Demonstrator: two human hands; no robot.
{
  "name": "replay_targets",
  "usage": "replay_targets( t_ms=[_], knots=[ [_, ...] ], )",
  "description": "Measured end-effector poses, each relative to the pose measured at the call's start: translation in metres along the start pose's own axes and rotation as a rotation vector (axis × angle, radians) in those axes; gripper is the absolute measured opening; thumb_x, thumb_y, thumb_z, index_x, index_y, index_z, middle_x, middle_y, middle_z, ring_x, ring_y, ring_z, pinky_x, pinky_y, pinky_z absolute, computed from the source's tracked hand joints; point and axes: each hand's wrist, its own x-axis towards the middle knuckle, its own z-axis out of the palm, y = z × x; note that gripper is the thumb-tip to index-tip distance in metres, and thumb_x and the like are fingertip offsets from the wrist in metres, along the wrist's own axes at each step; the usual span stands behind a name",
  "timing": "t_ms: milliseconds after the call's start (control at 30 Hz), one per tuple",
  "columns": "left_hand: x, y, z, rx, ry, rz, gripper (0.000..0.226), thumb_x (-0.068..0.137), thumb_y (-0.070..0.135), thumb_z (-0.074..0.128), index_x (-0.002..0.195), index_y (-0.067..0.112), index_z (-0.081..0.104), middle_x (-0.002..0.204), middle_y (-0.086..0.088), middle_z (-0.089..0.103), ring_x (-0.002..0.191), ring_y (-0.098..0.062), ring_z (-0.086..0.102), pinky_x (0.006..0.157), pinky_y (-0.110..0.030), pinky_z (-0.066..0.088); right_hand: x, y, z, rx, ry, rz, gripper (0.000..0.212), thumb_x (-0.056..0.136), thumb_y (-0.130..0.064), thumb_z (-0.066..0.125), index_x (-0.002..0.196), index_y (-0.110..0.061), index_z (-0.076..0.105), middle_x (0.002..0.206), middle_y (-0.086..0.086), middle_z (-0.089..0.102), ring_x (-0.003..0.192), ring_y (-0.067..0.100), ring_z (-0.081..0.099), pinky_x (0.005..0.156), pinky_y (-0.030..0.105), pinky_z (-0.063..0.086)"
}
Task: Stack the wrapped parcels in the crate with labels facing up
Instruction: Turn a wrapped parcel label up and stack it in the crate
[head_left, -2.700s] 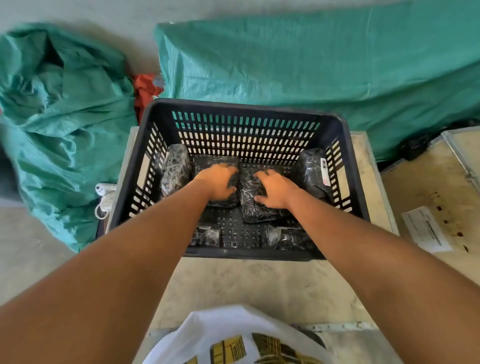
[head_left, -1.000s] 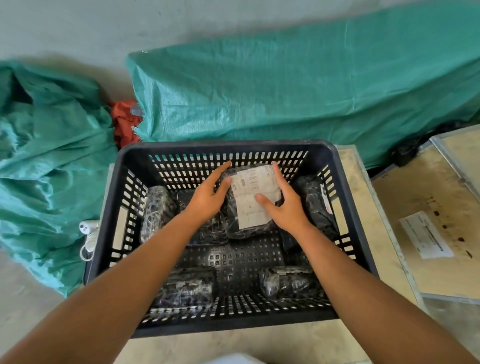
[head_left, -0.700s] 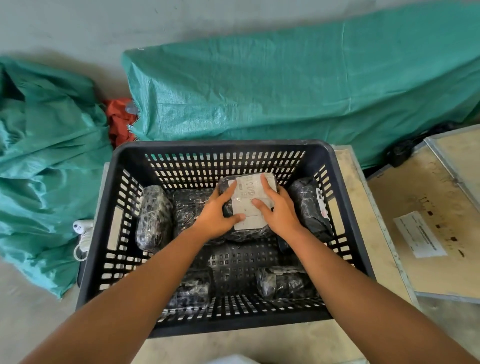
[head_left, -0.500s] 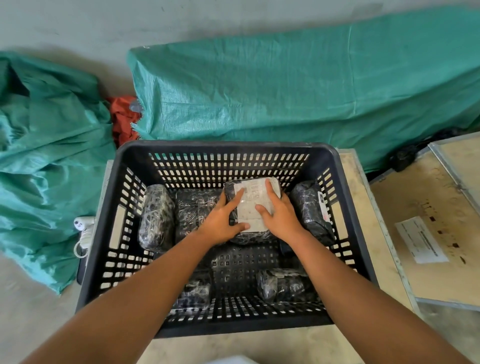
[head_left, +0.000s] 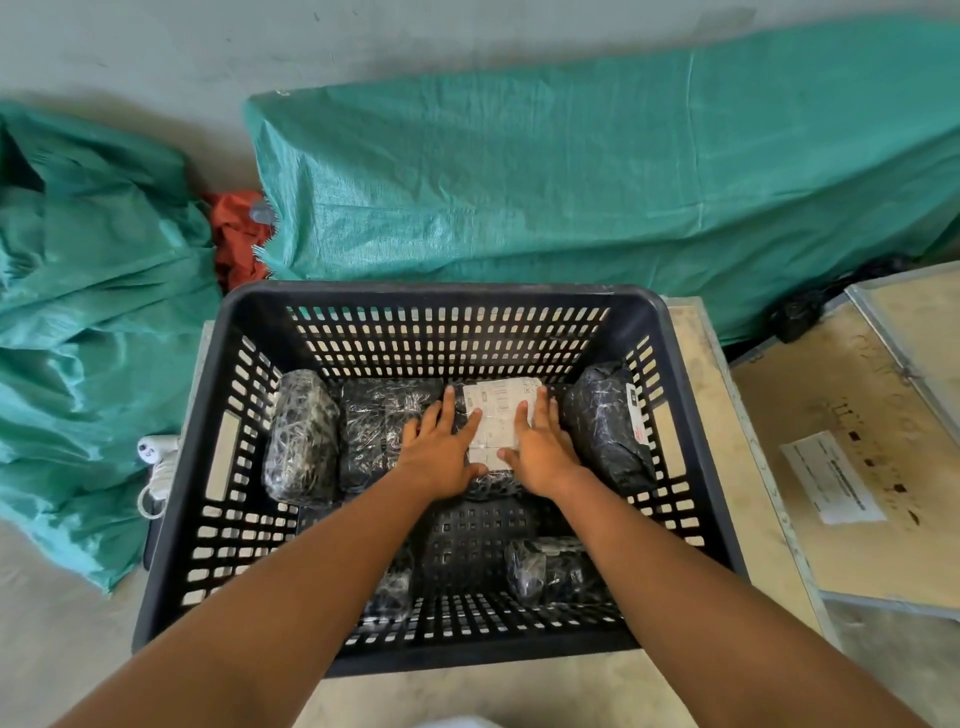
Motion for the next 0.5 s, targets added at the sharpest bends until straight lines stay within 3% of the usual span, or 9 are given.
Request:
replay_targets(
  t_ms=[167,267,333,500],
  knots=[
    [-0.001,0.008,-0.01,-0.016,-0.064,-0.043,0.094,0.09,0.062,0.055,0.16,0.033,-0.002,0.165,-0.012,-0.025,0.155,-0.032,-0.006,0.119,-0.06,0.008,-0.006,-0.005,-0.008,0.014,-0.012,0.011,0.089,0.102,-0.036,0.058,0.163,-0.005,0.001,0.163,0.02,-0.031,0.154,0.038,-0.016,0.125,0.051,0.017],
    [-0.009,0.013,-0.012,-0.036,-0.094,-0.046,0.095,0.092,0.054,0.058,0.16,0.03,-0.004,0.166,-0.011,-0.022,0.155,-0.032,-0.008,0.119,-0.06,0.007,-0.017,-0.014,-0.026,0.067,0.021,0.003,0.078,0.099,-0.039,0.062,0.159,-0.005,0.027,0.168,0.022,-0.007,0.153,0.04,0.016,0.12,0.048,0.031],
    [-0.017,0.016,-0.011,-0.061,-0.117,-0.02,0.096,0.093,0.052,0.058,0.16,0.031,-0.007,0.166,-0.01,-0.022,0.154,-0.034,-0.012,0.119,-0.062,0.005,-0.031,-0.019,-0.044,0.081,0.127,-0.046,0.066,0.097,-0.044,0.062,0.15,-0.009,0.045,0.168,0.019,0.013,0.144,0.036,0.038,0.113,0.046,0.04],
    [-0.032,0.022,-0.024,-0.202,-0.072,-0.006,0.095,0.093,0.052,0.059,0.16,0.033,-0.005,0.165,-0.008,-0.028,0.153,-0.037,-0.013,0.117,-0.067,0.013,-0.086,-0.003,-0.079,0.072,0.48,-0.062,0.058,0.096,-0.047,0.061,0.148,-0.022,0.052,0.164,0.009,0.033,0.145,0.032,0.038,0.112,0.048,0.041]
  ],
)
